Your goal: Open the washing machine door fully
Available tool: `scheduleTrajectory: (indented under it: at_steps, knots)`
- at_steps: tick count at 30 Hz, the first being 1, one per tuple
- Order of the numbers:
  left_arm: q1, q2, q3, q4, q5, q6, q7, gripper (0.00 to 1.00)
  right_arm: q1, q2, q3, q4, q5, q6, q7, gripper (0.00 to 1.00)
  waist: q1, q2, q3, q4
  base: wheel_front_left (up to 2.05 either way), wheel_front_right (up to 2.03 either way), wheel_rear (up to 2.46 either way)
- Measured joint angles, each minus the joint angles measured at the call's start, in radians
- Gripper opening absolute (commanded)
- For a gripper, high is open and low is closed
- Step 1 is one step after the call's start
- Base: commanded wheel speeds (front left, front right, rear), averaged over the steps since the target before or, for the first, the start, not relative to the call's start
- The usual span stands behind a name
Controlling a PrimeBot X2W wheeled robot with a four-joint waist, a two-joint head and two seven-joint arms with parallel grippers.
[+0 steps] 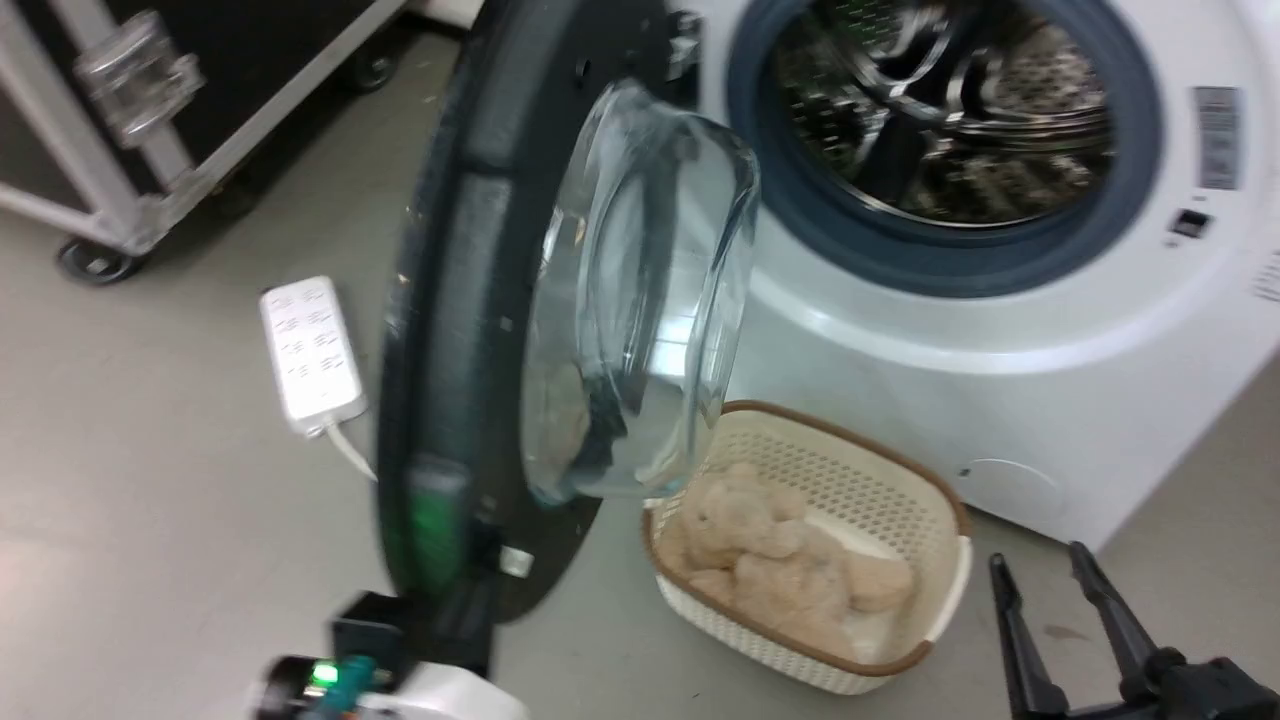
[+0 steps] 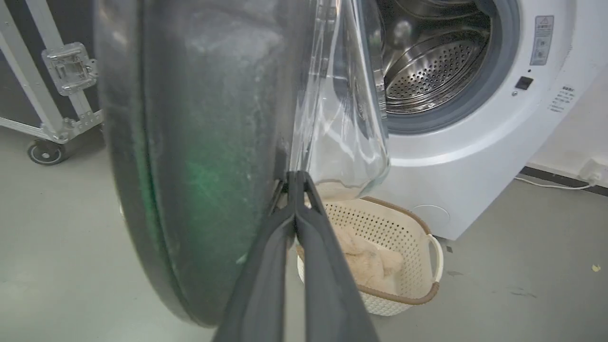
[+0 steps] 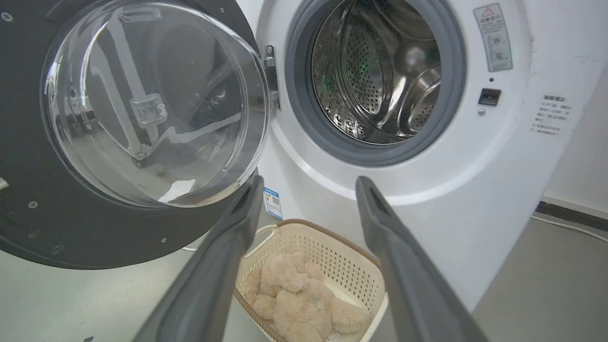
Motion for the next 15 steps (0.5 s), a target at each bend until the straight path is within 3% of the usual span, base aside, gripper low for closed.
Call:
scheduleTrajectory:
  at_steps: [7, 15]
  knots:
    - [-0.039, 0.083, 0.11, 0.004, -0.032, 0.007, 0.011, 0.0, -0.035, 0.0, 0.018, 0.002, -0.027, 0.0, 0.0, 1.0, 0.0002, 0.0, 0.061, 0.043, 0.0, 0.0, 0.0]
    - [-0.151, 0.227, 0.255, 0.089, -0.097, -0.021, 0.046, 0.0, -0.07, 0.0, 0.014, 0.004, -0.073, 0.0, 0.0, 1.0, 0.0002, 0.0, 0.161, 0.01, 0.0, 0.0, 0.0]
